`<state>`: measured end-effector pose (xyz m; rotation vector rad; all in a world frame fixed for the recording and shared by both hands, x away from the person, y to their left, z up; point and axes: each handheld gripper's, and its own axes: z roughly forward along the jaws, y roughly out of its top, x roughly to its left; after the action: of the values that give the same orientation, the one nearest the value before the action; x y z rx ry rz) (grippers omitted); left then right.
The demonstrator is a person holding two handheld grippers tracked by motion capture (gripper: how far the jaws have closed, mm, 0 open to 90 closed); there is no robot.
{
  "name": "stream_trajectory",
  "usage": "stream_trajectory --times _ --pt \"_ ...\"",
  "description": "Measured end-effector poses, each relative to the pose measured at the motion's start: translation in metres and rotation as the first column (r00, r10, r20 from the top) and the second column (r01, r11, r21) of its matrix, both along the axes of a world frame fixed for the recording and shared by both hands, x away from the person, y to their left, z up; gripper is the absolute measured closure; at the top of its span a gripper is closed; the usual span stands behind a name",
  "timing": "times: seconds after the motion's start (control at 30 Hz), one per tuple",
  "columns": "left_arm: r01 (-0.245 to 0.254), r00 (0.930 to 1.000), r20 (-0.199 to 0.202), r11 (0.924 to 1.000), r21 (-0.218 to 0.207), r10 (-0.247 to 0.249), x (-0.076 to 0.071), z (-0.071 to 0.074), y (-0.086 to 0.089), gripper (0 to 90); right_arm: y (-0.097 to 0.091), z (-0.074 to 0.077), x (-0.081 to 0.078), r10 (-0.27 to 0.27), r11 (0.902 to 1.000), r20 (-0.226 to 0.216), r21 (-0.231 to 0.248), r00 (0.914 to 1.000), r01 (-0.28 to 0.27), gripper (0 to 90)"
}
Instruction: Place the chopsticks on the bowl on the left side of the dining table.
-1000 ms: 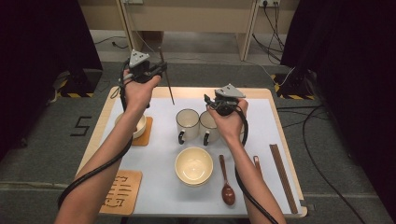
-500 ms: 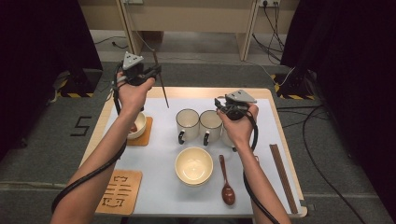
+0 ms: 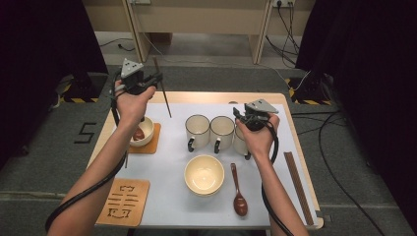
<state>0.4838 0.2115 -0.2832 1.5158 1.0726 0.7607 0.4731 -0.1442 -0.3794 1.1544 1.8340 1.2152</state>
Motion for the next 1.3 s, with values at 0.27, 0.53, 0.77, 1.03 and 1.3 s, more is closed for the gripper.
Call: stream_trajectory --times 0.27,0.53,0.77,1.03,1.3 --pt "-0.005 1.0 -0.005 1.0 -0.004 0.005 -0.01 -0.001 0.009 83.4 -0.005 -0.004 -0.005 -0.006 1.0 -0.004 -0.004 1.0 0.006 53.7" --pt "-0.004 0.9999 -0.015 0.9999 -0.016 0.004 -0.019 -0.003 0.015 83.4 -0.013 -0.007 -0.009 -0.018 0.9998 -0.003 -0.008 0.9998 0.018 53.7" --pt "0.0 1.0 -0.009 1.0 -0.009 0.0 -0.031 -0.004 0.02 83.4 -0.024 -0.014 -0.018 -0.034 0.9994 -0.016 0.001 0.9993 0.034 53.6" --pt "0.002 0.9999 -0.011 1.0 -0.004 -0.002 -0.04 -0.006 0.024 83.4 -0.033 -0.022 -0.027 -0.041 0.9992 -0.019 0.001 0.999 0.041 53.4" --pt "0.001 0.9999 -0.012 1.0 -0.003 -0.001 -0.05 -0.008 0.031 83.4 -0.041 -0.024 -0.038 -0.053 0.9985 -0.008 0.012 0.9986 0.053 53.4"
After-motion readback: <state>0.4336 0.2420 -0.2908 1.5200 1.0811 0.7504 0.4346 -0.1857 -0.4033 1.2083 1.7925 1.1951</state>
